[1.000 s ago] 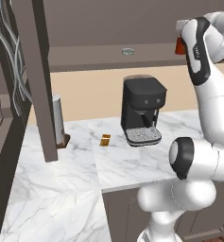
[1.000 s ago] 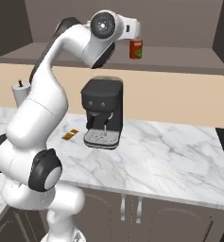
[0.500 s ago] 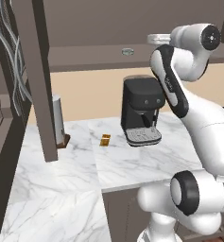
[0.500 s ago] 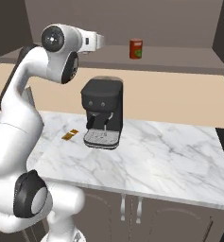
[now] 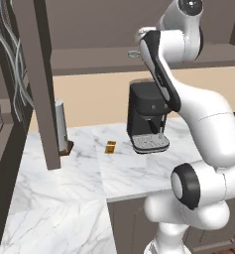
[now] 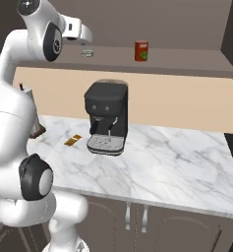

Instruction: Restock the canned food cabinet by taking the new fresh canned food from the counter and placing it in the cabinet. Then, take the old canned food from the cabinet and place it on the counter.

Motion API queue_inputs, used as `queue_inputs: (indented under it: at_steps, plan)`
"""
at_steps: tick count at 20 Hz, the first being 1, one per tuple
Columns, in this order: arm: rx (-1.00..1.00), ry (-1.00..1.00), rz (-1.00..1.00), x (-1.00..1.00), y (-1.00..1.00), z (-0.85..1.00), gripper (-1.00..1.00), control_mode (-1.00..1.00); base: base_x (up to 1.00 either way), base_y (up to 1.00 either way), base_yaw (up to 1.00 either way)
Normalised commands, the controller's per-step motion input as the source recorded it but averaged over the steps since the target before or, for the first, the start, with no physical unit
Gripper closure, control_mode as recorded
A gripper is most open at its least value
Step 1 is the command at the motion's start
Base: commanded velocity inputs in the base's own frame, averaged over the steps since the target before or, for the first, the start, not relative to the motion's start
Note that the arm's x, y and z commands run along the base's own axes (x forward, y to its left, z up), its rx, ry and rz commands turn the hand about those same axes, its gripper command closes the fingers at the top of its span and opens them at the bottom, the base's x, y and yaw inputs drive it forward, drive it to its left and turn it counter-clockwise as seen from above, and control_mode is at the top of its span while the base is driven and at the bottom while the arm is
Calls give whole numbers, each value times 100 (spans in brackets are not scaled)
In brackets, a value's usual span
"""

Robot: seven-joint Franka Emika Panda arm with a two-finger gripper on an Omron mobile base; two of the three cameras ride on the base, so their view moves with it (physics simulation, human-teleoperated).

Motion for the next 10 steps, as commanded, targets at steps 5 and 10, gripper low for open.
queue_inputs:
  at_steps: [5, 10]
  plan:
    - [0, 0, 0, 11, 0, -52, -100, -100, 0, 0, 0]
    - [3, 0, 0, 40, 0, -26, -100, -100, 0, 0, 0]
